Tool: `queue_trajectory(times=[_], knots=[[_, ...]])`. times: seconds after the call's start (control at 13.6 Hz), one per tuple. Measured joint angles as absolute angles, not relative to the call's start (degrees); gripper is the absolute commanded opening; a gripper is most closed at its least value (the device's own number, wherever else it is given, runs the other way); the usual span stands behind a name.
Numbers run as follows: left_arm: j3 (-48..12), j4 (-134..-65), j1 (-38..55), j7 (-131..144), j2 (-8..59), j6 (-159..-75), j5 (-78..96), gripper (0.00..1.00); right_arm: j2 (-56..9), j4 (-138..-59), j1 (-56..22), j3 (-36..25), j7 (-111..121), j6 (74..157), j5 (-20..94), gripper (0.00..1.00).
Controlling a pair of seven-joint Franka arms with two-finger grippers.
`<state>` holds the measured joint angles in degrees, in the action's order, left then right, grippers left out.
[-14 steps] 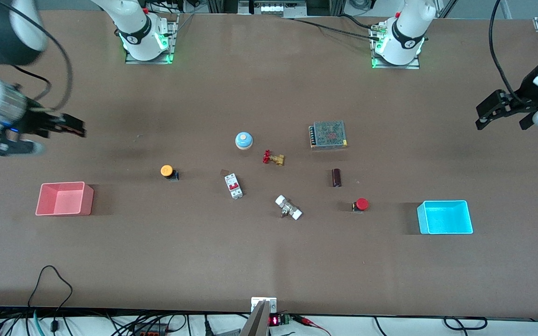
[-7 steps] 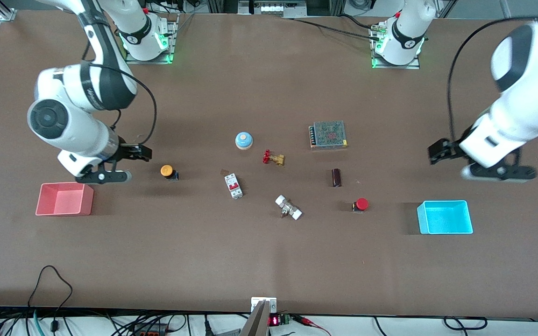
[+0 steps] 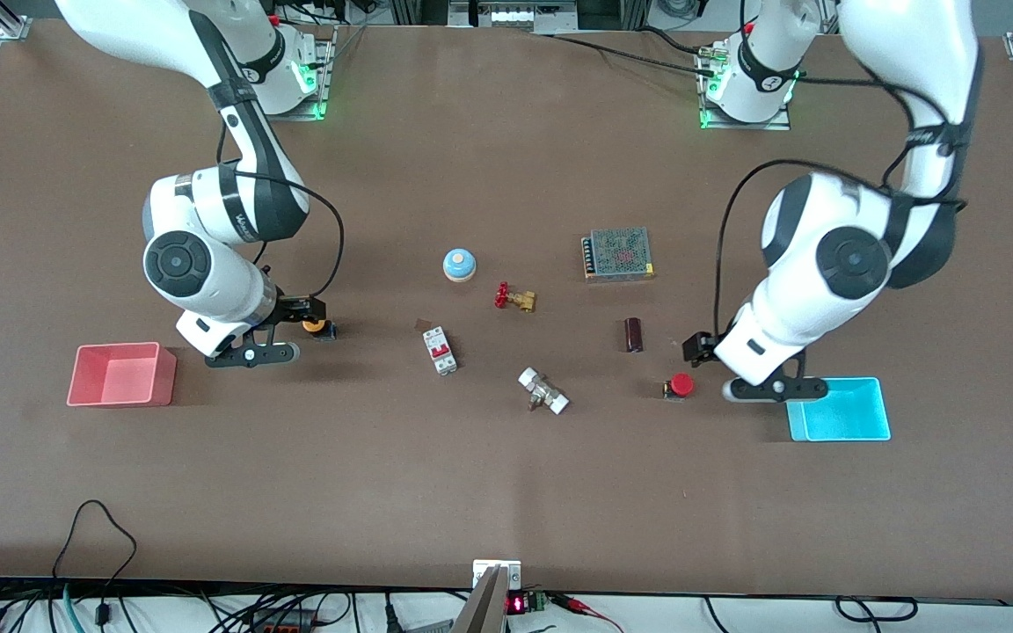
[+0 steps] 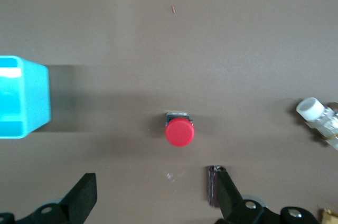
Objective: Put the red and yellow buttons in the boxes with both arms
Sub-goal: 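Grasp the yellow button with the right gripper while the left gripper grasps the red button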
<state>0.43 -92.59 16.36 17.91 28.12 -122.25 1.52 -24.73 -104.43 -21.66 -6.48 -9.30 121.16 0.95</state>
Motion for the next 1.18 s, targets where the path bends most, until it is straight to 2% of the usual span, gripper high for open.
queue_trajectory(times=[0.37, 0.66, 0.74, 0.96, 1.18], knots=[[0.48, -92.44, 16.42, 19.87, 33.97, -129.90, 1.56, 1.00, -25.65, -111.87, -21.78, -5.77, -9.30, 131.65, 0.97, 1.00], [0.44, -92.34, 17.37, 21.43, 37.36, -132.72, 1.57, 1.00, -26.70, -112.97, -21.93, -4.97, -9.30, 133.85, 0.97, 1.00], [0.42, -92.33, 17.66, 21.57, 37.84, -132.75, 1.57, 0.97, -26.94, -113.01, -21.92, -4.97, -9.30, 134.53, 0.97, 1.00], [0.42, -92.32, 18.28, 21.89, 38.68, -132.75, 1.57, 0.72, -27.92, -113.02, -21.91, -4.98, -9.30, 136.00, 0.97, 1.00], [0.43, -92.32, 18.36, 21.96, 38.96, -132.75, 1.57, 0.48, -28.21, -113.02, -21.91, -4.98, -9.30, 136.11, 0.97, 0.88]])
